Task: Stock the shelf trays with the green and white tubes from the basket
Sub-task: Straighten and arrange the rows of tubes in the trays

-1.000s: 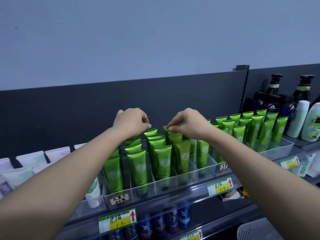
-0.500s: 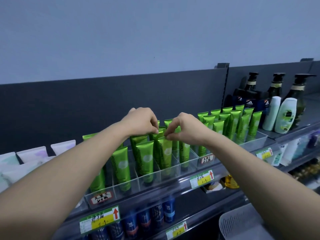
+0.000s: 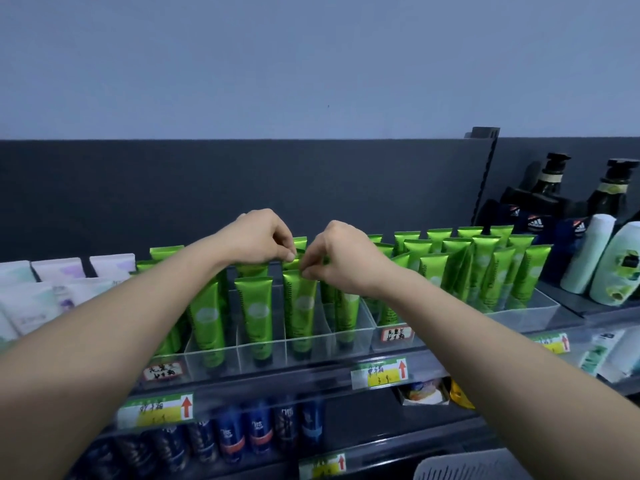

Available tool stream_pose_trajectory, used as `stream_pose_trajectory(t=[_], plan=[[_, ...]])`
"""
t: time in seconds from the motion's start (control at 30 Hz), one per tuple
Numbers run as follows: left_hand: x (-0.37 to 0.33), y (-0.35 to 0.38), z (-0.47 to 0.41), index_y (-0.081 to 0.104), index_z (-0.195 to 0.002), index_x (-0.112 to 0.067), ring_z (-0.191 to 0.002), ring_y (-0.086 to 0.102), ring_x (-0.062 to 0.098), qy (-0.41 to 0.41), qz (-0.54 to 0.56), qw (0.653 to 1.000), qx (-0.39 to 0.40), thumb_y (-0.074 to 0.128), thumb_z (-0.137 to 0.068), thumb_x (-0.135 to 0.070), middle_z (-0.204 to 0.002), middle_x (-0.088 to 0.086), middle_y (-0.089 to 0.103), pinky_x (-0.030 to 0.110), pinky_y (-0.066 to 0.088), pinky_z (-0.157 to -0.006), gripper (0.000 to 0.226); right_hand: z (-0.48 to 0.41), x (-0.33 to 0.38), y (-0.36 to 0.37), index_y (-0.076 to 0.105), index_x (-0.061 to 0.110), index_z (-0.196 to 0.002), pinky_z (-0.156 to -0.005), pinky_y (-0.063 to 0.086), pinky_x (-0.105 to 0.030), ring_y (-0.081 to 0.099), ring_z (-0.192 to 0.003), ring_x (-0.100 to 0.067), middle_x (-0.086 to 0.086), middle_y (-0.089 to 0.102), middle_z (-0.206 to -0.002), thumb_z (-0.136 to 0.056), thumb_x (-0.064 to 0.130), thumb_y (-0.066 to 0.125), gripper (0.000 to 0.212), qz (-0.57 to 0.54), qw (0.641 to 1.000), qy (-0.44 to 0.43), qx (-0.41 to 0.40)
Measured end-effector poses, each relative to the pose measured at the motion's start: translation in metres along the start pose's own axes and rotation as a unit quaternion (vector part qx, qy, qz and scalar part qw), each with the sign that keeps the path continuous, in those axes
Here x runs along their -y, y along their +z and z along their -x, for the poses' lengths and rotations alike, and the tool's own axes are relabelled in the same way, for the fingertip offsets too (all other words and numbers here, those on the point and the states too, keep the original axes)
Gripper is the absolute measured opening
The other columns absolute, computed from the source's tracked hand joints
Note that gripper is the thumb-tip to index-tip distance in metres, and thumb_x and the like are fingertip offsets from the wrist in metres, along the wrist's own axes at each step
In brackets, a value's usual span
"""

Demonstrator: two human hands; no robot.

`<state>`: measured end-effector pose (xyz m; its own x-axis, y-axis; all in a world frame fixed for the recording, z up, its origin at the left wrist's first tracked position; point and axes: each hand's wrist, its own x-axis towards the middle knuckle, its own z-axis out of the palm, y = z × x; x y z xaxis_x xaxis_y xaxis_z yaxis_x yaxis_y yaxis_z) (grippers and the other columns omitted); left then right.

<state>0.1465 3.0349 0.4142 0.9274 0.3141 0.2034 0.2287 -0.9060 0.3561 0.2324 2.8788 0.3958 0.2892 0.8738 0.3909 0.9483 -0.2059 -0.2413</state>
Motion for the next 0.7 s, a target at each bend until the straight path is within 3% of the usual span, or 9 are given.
stream_pose_trajectory(t=[0.3,0.4,0.47,0.6,0.7], plan=[[0.002,-0.002,-0.005,0.074,-0.068,-0.029,-0.061,0.057,-0.002,-0.016,0.031,0.999,0.022,0.080,-0.073,-0.024,-0.059,-0.017,0.067,0.024,0.043,-0.068,0.009,0.004,-0.006,-0.004,0.078,0.023,-0.091,-0.083,0.044,-0.030,0.044,-0.094,-0.011,0.006,0.073,-0.087,-0.079,0.026,0.075,0.013,-0.014,1.000,-0.021,0.006],[0.000,-0.012,-0.005,0.075,-0.070,-0.024,-0.048,0.051,-0.006,-0.016,0.032,0.998,0.044,0.078,-0.076,-0.029,-0.056,-0.014,0.065,0.019,0.038,-0.056,0.008,0.004,-0.007,-0.008,0.078,0.022,-0.087,-0.081,0.045,-0.030,0.052,-0.093,-0.013,0.005,0.073,-0.084,-0.078,0.035,0.076,0.016,-0.038,0.999,-0.010,0.021],[0.001,-0.017,-0.007,0.074,-0.072,-0.023,-0.047,0.050,-0.005,-0.021,0.031,0.999,0.019,0.074,-0.080,-0.031,-0.056,-0.015,0.063,0.019,0.037,-0.053,0.012,0.001,-0.009,-0.010,0.078,0.022,-0.085,-0.081,0.048,-0.032,0.059,-0.089,-0.013,0.003,0.073,-0.083,-0.079,0.037,0.075,0.017,-0.074,0.997,0.005,0.014],[0.007,-0.017,-0.016,0.074,-0.086,-0.025,-0.083,0.060,0.006,-0.015,-0.009,0.999,-0.044,0.070,-0.084,-0.024,-0.079,-0.016,0.064,0.022,0.043,-0.070,0.005,-0.012,-0.014,-0.005,0.078,0.021,-0.090,-0.086,0.049,-0.032,0.061,-0.096,-0.016,0.004,0.074,-0.091,-0.085,0.027,0.070,0.011,-0.069,0.996,0.031,-0.043],[0.011,-0.009,-0.024,0.071,-0.108,-0.026,-0.100,0.059,0.011,-0.015,-0.066,0.997,-0.021,0.069,-0.085,-0.022,-0.094,-0.013,0.061,0.029,0.045,-0.090,0.023,-0.022,-0.019,-0.002,0.077,0.027,-0.094,-0.087,0.048,-0.034,0.051,-0.105,-0.016,0.007,0.072,-0.094,-0.085,0.026,0.068,0.012,-0.029,0.996,0.058,-0.062]])
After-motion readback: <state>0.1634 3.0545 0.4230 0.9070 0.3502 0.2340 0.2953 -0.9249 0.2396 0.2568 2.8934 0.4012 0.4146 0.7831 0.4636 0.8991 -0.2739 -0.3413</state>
